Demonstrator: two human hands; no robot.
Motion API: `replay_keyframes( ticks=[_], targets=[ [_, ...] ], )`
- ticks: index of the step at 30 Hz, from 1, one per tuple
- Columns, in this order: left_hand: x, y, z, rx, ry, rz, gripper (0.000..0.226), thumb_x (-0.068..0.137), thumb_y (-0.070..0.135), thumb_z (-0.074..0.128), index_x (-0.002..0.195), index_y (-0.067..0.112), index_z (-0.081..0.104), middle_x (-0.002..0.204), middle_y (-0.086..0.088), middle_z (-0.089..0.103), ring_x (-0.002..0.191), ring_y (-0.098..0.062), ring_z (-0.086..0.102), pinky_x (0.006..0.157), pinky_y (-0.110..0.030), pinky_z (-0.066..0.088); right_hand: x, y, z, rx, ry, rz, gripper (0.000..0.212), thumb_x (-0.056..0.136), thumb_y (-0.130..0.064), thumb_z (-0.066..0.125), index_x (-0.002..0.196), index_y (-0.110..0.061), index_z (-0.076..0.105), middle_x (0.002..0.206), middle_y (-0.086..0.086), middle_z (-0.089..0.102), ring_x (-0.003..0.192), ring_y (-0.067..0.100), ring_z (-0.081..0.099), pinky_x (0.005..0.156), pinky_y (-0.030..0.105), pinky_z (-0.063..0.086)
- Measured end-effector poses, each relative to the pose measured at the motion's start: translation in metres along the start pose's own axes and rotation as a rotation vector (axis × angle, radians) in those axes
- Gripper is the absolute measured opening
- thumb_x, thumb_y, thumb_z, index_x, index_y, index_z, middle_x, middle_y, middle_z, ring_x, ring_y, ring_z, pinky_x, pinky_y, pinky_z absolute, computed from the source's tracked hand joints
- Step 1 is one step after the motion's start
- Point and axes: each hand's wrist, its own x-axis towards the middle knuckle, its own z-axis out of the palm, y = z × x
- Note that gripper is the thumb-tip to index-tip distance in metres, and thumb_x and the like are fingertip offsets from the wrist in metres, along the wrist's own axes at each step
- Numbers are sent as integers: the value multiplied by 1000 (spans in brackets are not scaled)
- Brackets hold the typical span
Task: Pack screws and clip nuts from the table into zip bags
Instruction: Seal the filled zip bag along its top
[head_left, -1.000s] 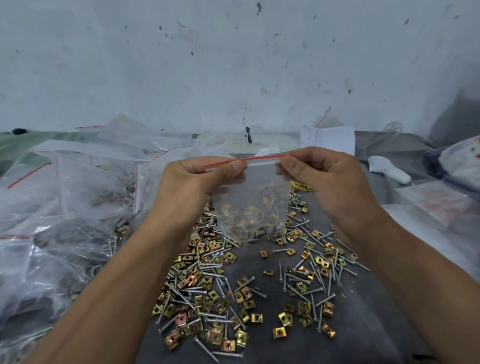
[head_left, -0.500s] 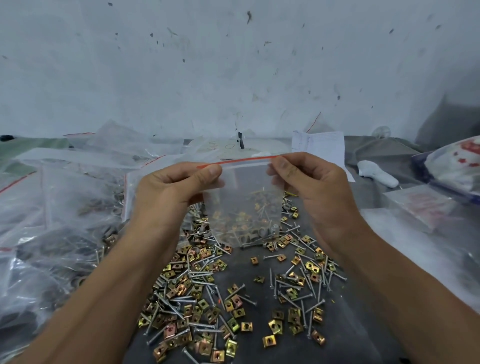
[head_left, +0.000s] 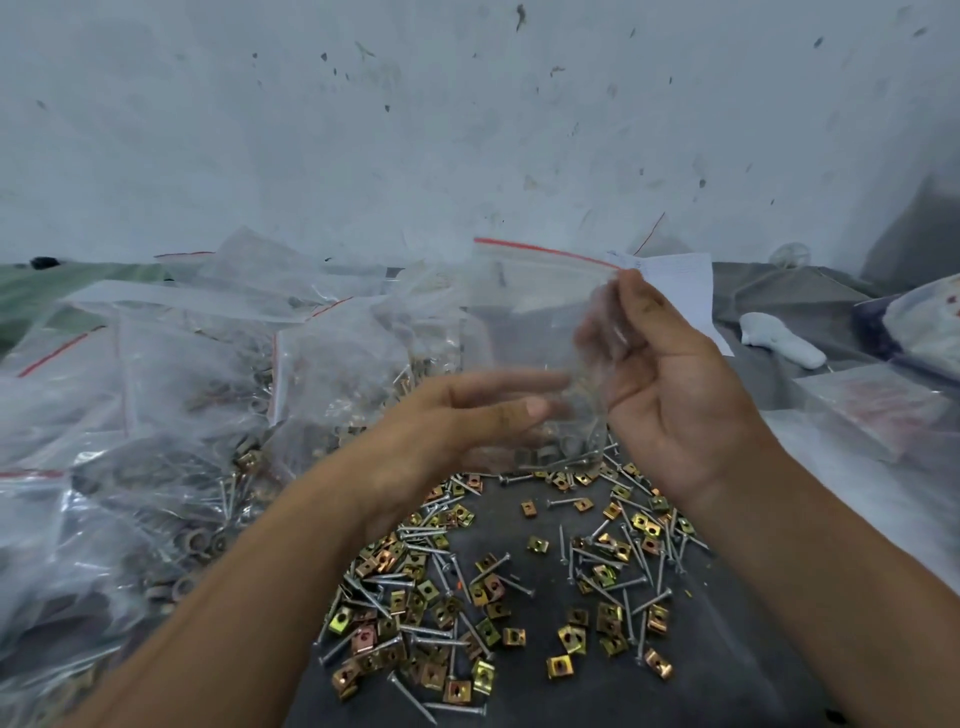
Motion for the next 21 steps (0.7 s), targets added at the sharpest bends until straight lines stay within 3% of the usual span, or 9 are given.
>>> replay_keyframes(
  ticks=[2,5,9,12,15,18,21],
  targets=[
    [3,-3,7,-72,-12,-43,35,97,24,70,131,23,74,131,-4,76,119,-22,73,103,-49,55,0,-2,2,163,50,34,10,86,-9,68,95,-4,69,82,7,75,77,13,75,70,27,62],
    [5,-4,10,-296,-12,-108,31,101,21,62,128,13,75,132,-16,74,121,-39,71,102,-64,56,5,-7,-2,231,126,30,14,92,-8,65,102,2,67,88,14,74,83,21,75,65,27,62],
    [6,-3,5,-439,0,-194,37,111,27,49,136,8,69,130,-25,72,110,-43,74,88,-58,64,13,-10,-16,-77,159,-27,9,101,-15,61,103,-8,65,95,11,74,89,22,76,78,35,63],
    [5,-1,2,-562,86,-212,41,114,28,41,138,6,66,123,-29,73,101,-42,77,78,-49,67,16,-11,-28,-245,133,45,14,101,-26,62,105,-12,66,104,8,74,101,22,74,86,37,62],
    [5,2,-4,-699,177,-177,42,116,28,38,139,5,64,124,-32,71,111,-47,73,81,-49,67,16,-10,-35,-400,111,135,21,100,-29,64,109,-10,66,108,10,75,105,25,75,81,36,63],
    [6,1,-15,-841,293,-119,39,115,23,41,141,4,62,128,-35,68,119,-50,69,86,-53,65,15,-4,-38,-615,155,221,30,101,-27,63,118,-3,67,108,16,77,98,27,77,71,34,64],
    [5,4,-37,-965,439,-16,36,109,17,49,139,5,65,133,-38,63,117,-56,68,87,-59,62,13,1,-38,-753,184,272,32,102,-25,61,121,0,66,105,17,78,91,27,77,73,36,64]
  ],
)
